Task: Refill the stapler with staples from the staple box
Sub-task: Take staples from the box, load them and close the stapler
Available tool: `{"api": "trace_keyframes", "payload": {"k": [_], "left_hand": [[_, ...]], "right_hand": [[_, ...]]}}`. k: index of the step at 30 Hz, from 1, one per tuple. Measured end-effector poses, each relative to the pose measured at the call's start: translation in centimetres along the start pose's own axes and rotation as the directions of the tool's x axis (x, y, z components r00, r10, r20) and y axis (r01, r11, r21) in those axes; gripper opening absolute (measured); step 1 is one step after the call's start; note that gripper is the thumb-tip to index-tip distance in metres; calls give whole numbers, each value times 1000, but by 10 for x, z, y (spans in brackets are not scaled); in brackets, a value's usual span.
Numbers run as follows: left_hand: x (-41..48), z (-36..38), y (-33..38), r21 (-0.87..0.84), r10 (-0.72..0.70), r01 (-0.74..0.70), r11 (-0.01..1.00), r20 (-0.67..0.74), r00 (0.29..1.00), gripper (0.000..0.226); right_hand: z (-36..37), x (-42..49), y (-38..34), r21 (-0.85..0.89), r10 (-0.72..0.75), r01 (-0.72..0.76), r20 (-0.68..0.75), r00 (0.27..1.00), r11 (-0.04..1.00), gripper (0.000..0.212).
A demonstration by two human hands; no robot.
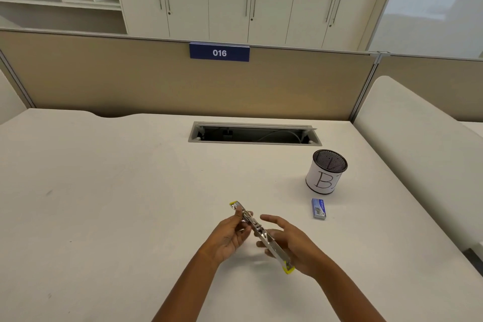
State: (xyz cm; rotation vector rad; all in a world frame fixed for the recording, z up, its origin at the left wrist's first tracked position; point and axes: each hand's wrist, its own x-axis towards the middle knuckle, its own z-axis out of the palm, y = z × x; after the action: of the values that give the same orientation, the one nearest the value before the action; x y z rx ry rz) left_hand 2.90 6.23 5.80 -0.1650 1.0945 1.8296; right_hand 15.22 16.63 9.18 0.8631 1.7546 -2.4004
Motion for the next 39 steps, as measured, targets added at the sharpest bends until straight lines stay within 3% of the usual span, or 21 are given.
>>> {"api": "trace_keyframes", "payload": {"k": [3, 6, 10, 13, 18, 22, 27, 30, 33, 36, 39], "left_hand": [[2, -5, 6, -48, 29, -31, 998, -41, 999, 33], [3, -4, 5, -32, 42, -43, 999, -44, 998, 33], [-1, 4, -4, 128, 63, -65, 990, 21, 998, 34], [-5, 10, -7, 278, 83, -107, 955, 98, 992, 35], [-10, 14, -7, 493, 76, -156, 856, 179, 981, 38], [-13, 23, -13, 626, 29, -157, 764, 209, 977, 41], [-14, 19, -12, 557, -56, -127, 821, 300, 952, 67], [-14, 19, -13, 591, -79, -178, 787, 382, 921, 45], [-12, 18, -14, 632, -10, -265, 728, 396, 918, 21], [-10, 16, -11, 684, 7, -289, 670, 384, 923, 16], [-8, 16, -9, 812, 45, -337, 476, 360, 932, 20]], "right_hand": [[-8, -13, 3, -207, -73, 91, 92, 993, 974, 55], [-5, -17, 3, -271, -208, 227, 97, 973, 935, 54], [12, -12, -2, -351, -385, 360, 1, 923, 864, 38], [20, -5, -6, -357, -429, 394, -21, 903, 847, 40], [25, 9, -9, -430, -401, 313, -130, 907, 847, 50], [30, 14, -11, -371, -253, 178, -167, 953, 911, 34], [23, 17, -8, -369, -204, 120, -197, 959, 922, 45], [21, 20, -9, -289, -119, 72, -147, 982, 955, 47], [16, 23, -10, -177, -72, 56, -83, 994, 983, 52], [9, 20, -12, -95, -80, 78, -14, 997, 992, 43], [4, 21, -12, -157, -184, 175, -45, 982, 972, 17]]}}
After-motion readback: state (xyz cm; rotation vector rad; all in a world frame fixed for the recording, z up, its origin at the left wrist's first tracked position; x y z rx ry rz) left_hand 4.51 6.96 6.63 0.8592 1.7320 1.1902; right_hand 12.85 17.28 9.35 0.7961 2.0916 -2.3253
